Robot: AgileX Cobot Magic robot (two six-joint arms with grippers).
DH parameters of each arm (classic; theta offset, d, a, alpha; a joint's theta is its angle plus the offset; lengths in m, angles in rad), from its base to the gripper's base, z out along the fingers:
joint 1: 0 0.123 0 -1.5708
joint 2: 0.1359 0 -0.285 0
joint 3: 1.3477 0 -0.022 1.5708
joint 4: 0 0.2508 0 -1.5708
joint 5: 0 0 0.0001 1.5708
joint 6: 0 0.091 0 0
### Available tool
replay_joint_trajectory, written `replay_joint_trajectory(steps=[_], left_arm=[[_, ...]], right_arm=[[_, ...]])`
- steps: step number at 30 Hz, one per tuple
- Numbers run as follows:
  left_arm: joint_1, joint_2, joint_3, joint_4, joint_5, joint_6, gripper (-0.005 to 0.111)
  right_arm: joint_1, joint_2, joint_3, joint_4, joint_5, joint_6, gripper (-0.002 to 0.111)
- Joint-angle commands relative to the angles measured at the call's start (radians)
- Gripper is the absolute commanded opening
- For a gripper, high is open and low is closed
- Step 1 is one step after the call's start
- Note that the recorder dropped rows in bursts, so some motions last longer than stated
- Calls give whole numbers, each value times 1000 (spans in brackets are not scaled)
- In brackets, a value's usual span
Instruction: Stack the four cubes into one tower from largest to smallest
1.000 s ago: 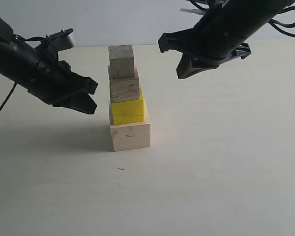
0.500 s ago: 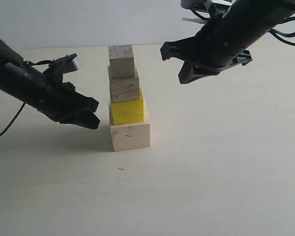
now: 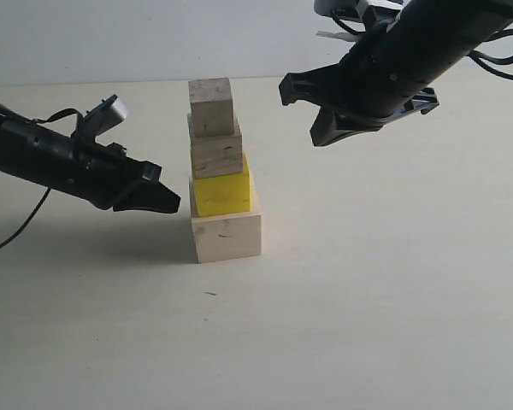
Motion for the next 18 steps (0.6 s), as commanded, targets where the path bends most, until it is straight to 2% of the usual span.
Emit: replay_joint_trajectory(steps=[1, 18], left_arm=[[0, 18, 0, -60, 15, 48, 0], [0, 21, 0, -151, 41, 135, 0]], right_arm=[[0, -6, 2, -5, -6, -1, 0], [0, -6, 2, -1, -6, -1, 0]])
